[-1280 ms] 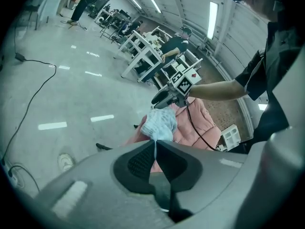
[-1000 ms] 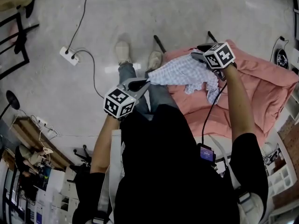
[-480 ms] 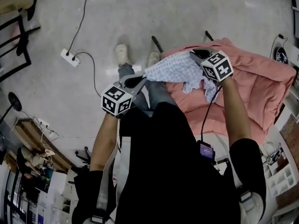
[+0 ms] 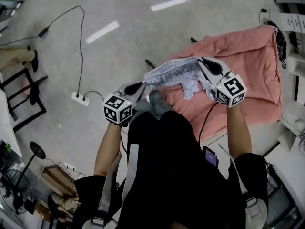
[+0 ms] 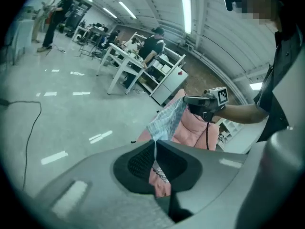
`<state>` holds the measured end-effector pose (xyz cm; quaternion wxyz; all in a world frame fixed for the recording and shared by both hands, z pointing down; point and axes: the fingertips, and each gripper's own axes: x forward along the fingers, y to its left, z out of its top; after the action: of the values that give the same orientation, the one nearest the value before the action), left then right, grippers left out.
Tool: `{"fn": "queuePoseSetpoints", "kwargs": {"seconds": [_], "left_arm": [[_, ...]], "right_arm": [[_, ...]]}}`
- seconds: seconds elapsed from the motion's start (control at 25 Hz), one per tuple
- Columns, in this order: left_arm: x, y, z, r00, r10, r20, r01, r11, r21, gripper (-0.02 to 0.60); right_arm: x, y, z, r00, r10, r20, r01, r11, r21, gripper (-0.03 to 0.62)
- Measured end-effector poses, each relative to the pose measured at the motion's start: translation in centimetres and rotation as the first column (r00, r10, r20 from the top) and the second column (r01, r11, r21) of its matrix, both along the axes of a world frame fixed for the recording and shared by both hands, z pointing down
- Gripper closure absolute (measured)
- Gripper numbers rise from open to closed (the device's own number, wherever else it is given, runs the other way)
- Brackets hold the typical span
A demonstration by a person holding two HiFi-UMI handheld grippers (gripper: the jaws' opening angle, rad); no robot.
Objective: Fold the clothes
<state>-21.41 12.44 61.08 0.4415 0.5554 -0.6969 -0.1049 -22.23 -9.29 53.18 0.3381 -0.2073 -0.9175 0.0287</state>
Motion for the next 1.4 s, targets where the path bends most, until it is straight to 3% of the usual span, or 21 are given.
{"fn": "queuePoseSetpoints", "kwargs": {"seconds": [0.16, 0.32, 0.56, 0.72, 0.96, 1.04, 1.16, 1.28, 1.4], "left_arm": [[0.2, -3.8, -2.9, 0.984, 0.154, 0.092, -0.157, 0.987, 0.023, 0.566], [0.4, -7.0, -6.3, 0.949, 0.269, 0.164, -0.283, 0.957, 0.064, 0.566], [-1.1, -10.5, -14.7, 0.926, 0.281, 0.251, -0.335, 0.918, 0.212, 0.566], [-1.5, -12.4, -21.3, 0.864, 0.323, 0.385, -0.433, 0.867, 0.245, 0.566], [0.5, -14.6, -31.1, 0.774, 0.354, 0.524, -0.562, 0.766, 0.313, 0.566], [2.4, -14.7, -33.1, 0.758, 0.357, 0.546, -0.582, 0.749, 0.318, 0.566], [5.6, -14.3, -35.4, 0.764, 0.366, 0.532, -0.591, 0.729, 0.347, 0.566], [8.3, -13.8, -36.9, 0.754, 0.356, 0.552, -0.598, 0.720, 0.353, 0.566], [10.3, -13.0, -38.6, 0.749, 0.331, 0.573, -0.588, 0.730, 0.348, 0.566]], "right_arm": [[3.3, -2.1, -7.5, 0.974, 0.162, 0.157, -0.157, 0.987, -0.047, 0.557], [7.2, -3.3, -14.0, 0.905, 0.311, 0.292, -0.311, 0.949, -0.047, 0.558], [11.4, -4.9, -21.8, 0.720, 0.511, 0.471, -0.535, 0.840, -0.093, 0.558], [15.4, -4.3, -27.0, 0.592, 0.570, 0.570, -0.642, 0.761, -0.095, 0.557], [21.8, -2.2, -34.0, 0.435, 0.569, 0.698, -0.734, 0.673, -0.091, 0.557], [24.0, -1.9, -35.5, 0.401, 0.563, 0.723, -0.746, 0.659, -0.099, 0.557], [27.5, -1.0, -37.9, 0.365, 0.545, 0.755, -0.750, 0.652, -0.109, 0.557], [30.4, 0.2, -40.0, 0.341, 0.506, 0.792, -0.732, 0.672, -0.114, 0.557], [32.3, 1.4, -42.0, 0.340, 0.463, 0.819, -0.701, 0.705, -0.108, 0.557]]}}
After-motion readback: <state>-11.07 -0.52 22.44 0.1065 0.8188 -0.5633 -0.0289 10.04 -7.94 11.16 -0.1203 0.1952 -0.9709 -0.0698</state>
